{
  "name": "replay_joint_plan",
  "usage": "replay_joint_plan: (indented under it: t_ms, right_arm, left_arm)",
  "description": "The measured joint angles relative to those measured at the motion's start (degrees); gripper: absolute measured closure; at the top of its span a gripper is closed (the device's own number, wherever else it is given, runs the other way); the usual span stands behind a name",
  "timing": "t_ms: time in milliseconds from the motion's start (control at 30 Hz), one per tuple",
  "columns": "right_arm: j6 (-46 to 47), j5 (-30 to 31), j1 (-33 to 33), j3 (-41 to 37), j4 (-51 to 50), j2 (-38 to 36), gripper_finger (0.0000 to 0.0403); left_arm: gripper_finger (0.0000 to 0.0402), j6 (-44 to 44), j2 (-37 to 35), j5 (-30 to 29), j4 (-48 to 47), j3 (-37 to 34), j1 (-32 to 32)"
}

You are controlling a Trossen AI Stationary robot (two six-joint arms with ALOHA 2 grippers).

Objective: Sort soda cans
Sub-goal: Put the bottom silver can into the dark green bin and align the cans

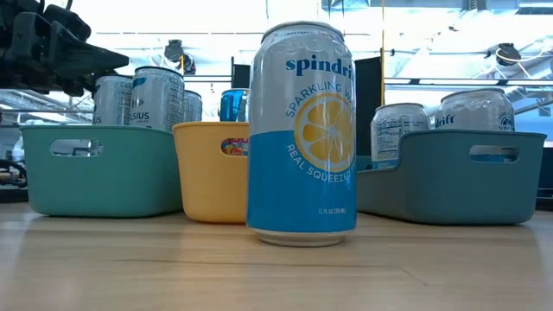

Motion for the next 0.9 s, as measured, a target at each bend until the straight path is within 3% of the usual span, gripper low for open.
replay_joint_plan:
  t_ms: [567,900]
  right_arm:
    - [2.69,-24.96,-11.06,16.31,-9.77,18.75,0.0078]
    - [-3.10,-31.81,-13.97,27.03,-16.65,30.54,0.0078]
  left_arm:
    - [0.0011,0.00,0.02,0.00,0.00,0.00,0.00]
    - [0.0011,0.00,0.02,0.00,0.00,0.00,0.00]
